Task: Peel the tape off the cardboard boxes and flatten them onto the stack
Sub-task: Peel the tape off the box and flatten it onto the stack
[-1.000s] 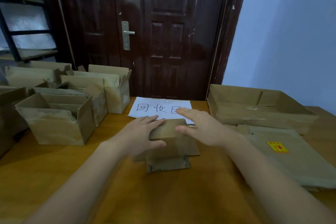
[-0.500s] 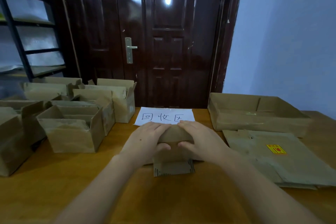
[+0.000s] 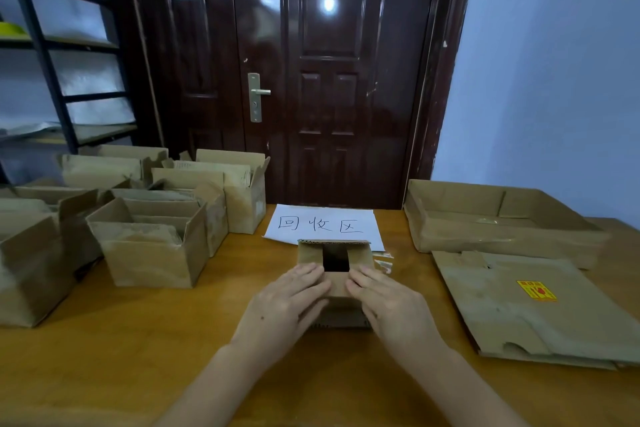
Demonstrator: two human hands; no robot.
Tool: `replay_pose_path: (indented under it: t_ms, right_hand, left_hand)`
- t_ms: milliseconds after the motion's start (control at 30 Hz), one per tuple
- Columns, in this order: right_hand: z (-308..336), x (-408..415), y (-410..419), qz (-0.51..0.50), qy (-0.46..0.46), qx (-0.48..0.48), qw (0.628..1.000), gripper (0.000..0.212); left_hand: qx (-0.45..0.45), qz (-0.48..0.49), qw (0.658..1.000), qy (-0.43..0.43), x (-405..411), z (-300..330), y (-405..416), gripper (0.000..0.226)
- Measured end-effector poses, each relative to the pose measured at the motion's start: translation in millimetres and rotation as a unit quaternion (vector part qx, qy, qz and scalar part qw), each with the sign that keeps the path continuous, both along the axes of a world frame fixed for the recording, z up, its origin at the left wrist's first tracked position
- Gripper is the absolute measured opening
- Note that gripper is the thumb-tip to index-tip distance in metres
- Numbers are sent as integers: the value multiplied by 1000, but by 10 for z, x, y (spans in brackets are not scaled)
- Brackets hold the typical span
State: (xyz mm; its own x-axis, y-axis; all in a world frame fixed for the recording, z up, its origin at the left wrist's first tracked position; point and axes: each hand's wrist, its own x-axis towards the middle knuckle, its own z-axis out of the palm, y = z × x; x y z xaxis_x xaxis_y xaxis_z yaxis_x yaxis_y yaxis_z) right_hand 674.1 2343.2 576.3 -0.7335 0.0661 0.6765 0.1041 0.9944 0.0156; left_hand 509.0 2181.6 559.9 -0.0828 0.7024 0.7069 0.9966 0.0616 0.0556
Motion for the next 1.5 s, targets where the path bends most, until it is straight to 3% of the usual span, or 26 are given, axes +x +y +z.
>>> replay_pose_path:
  t_ms: [100,300,467,600,667,767,833,900,1033,1167,1367,1500]
  right_hand:
    - [-30,-27,5,-4,13,-6,1000,50]
    - [-10,-18,-8,6,19,-34,999,48]
    - [3,2,-3,4,20,-45,999,45]
    - [51,0,30,3,-16,-42,999,42]
    - [158,-16,88,-10,-65,-71,995,44]
    - [344,-152,213,-23,-180,-171,968,91]
    - [451,-330,291,-25,-249,-170,953,120]
    - [502,-495,331,-40,-318,-151,935,136]
    - [412,-681,374,-61,-362,-137,920,136]
    - [333,-691,414,-53,-343,-137,928,136]
    - [361,-691,378,-35,-323,-164,931,134]
    - [343,-693,389,-43,-333,-167,927,136]
  left_hand:
    - [-23,28,998,-45,-26,82,43,42]
    - [-165,98,974,-121,-290,319,302,79]
    - [-234,102,954,-159,-455,421,527,121]
    - [-281,87,927,-232,-555,380,594,136]
    - [-277,90,926,-242,-572,333,614,137]
    - [-256,91,929,-252,-568,287,634,135]
    - [-244,84,932,-255,-560,290,629,132]
    - [-244,81,933,-253,-540,305,619,130]
    - [-242,73,938,-236,-502,327,592,120]
    - [-277,80,937,-195,-489,366,554,128]
    - [-243,24,970,-7,-416,435,501,89]
    - [-231,12,972,37,-413,484,421,76]
